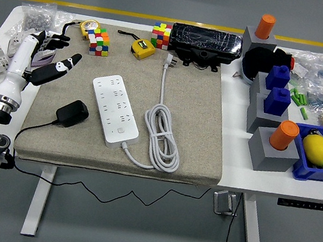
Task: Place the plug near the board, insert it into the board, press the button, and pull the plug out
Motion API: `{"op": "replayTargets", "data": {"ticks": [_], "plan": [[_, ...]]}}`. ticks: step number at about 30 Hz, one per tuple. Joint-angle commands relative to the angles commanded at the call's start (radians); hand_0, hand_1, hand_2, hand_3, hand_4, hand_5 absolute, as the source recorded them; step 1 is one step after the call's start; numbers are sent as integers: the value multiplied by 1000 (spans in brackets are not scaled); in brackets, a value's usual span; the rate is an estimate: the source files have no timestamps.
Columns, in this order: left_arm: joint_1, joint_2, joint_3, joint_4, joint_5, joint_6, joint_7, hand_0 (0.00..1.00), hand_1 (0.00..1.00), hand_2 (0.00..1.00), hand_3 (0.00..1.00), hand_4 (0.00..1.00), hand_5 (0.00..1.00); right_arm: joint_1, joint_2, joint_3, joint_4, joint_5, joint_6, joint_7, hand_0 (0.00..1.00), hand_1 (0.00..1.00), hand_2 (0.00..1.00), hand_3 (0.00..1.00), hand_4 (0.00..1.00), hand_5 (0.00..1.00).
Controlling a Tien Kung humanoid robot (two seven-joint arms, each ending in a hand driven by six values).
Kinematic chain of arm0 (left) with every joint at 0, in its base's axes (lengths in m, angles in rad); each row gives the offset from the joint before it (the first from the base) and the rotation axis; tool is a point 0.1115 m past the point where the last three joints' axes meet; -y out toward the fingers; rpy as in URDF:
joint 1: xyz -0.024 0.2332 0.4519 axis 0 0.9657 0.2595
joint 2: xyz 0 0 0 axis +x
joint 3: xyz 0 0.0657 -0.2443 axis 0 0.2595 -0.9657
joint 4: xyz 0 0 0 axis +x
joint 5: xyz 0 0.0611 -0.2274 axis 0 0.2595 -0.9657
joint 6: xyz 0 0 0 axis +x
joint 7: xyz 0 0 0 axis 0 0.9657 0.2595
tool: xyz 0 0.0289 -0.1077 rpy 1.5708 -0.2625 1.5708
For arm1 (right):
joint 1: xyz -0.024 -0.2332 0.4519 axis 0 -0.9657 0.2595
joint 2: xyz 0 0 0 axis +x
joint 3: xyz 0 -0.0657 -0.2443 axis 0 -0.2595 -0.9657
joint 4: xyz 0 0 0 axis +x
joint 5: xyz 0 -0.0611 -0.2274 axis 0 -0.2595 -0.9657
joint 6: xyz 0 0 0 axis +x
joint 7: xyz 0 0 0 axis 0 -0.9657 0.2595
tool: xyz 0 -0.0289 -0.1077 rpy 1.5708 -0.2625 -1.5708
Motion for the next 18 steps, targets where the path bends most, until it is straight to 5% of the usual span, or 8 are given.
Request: {"op": "replayTargets", "data": {"ticks": [18], "plan": [[24, 14, -16, -56, 12, -22, 21, 669, 642, 613, 611, 861, 378, 16, 1, -6, -1, -2, 8, -8, 655, 648, 634, 564, 985, 551]]}}
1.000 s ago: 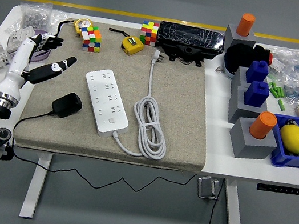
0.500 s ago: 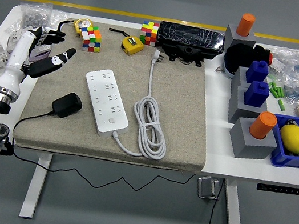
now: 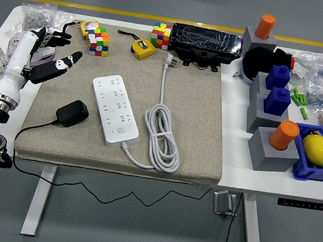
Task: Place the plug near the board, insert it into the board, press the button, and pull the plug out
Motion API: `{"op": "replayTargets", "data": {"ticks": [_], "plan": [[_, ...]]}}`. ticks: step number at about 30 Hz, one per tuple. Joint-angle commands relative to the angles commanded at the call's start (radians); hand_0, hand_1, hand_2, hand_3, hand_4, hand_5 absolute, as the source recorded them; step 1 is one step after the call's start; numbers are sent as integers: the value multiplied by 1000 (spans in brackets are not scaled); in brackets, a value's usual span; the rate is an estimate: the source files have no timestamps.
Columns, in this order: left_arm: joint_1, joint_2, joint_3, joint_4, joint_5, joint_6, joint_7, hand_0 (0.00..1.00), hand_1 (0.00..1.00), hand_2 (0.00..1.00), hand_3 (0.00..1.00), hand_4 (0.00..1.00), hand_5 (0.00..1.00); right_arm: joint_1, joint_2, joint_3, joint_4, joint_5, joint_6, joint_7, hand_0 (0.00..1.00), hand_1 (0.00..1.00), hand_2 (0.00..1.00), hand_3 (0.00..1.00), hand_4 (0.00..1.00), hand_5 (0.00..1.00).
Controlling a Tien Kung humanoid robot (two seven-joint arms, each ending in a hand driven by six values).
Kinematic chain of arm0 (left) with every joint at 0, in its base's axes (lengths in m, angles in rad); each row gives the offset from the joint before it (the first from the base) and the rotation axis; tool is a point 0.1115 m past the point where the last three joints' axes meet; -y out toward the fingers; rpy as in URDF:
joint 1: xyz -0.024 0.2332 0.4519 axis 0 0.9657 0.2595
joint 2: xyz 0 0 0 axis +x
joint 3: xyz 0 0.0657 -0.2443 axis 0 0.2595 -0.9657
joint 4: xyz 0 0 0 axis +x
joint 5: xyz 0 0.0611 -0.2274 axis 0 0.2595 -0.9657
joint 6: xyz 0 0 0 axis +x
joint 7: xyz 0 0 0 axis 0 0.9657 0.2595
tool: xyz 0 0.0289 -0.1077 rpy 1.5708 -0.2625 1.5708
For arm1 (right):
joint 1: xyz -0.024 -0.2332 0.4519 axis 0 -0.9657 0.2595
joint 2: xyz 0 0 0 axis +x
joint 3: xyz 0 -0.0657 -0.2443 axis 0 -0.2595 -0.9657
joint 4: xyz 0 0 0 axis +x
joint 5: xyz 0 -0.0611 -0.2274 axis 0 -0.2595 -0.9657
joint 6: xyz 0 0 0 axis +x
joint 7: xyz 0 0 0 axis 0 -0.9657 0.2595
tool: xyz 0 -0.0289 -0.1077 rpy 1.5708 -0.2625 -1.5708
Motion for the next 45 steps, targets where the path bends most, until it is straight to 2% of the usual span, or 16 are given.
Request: {"op": "replayTargets", "data": {"ticks": [16, 33, 39, 45], "plan": [[30, 10, 3, -13, 13, -14, 18, 668, 644, 609, 606, 855, 381, -15, 6, -3, -11, 3, 3, -2, 653, 650, 635, 564, 986, 553], [84, 14, 10, -26, 28, -38, 46, 668, 645, 607, 601, 849, 378, -44, 31, 61, -30, -9, 6, -2, 653, 651, 639, 567, 989, 557], [93, 14, 12, -30, 34, -47, 55, 668, 645, 606, 597, 845, 375, -47, 40, 69, -36, -8, 8, -3, 652, 651, 638, 567, 988, 558], [93, 15, 9, -31, 38, -59, 67, 667, 645, 605, 596, 840, 373, -42, 31, 47, -51, 0, 12, -6, 653, 651, 639, 568, 989, 558]]}}
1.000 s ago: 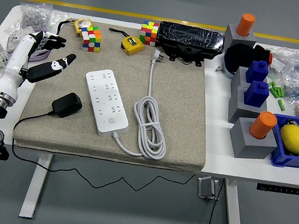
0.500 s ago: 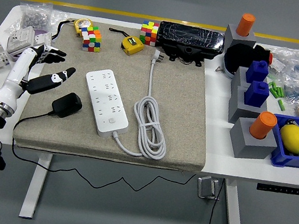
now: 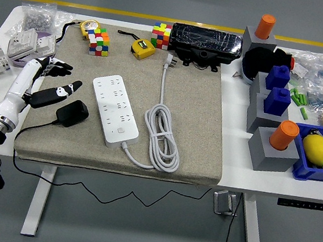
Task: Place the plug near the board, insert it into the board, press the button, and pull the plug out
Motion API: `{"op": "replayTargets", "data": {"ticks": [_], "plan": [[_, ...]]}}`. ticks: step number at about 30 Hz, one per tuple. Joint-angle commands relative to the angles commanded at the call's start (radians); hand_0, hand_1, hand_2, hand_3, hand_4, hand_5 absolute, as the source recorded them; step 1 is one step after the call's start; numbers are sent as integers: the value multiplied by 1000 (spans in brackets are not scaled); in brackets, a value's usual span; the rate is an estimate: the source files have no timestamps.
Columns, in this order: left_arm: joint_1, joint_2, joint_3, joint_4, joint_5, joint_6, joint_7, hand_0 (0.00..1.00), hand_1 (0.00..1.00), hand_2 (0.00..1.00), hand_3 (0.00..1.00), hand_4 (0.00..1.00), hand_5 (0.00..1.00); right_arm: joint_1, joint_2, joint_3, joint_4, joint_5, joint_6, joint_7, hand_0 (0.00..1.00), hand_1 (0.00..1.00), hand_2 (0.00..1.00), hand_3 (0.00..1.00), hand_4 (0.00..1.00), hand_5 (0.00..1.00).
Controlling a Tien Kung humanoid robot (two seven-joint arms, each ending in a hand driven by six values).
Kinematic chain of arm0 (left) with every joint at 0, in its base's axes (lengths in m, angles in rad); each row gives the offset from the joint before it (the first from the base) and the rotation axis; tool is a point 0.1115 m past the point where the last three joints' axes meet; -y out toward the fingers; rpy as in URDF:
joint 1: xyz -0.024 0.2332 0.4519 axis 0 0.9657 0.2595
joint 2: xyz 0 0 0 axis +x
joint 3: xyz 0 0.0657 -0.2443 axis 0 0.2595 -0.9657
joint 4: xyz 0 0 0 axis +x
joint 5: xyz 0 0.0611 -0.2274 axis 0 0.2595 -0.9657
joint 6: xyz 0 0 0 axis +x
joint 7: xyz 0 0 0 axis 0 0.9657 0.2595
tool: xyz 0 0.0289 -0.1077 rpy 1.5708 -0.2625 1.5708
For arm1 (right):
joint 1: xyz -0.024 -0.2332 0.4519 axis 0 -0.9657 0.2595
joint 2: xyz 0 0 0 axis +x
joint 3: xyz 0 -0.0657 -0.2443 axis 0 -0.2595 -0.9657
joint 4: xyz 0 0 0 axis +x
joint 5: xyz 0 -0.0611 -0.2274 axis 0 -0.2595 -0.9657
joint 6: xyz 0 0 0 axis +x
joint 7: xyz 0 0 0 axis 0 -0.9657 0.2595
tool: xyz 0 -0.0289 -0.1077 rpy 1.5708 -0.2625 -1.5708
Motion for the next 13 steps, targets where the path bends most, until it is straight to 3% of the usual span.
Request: {"op": "replayTargets", "data": {"ticks": [13], "plan": [[-4, -6, -7, -3, 11, -17, 22, 668, 645, 604, 597, 837, 372, 21, -5, -39, -10, 22, 2, -1, 653, 651, 640, 568, 989, 559]]}}
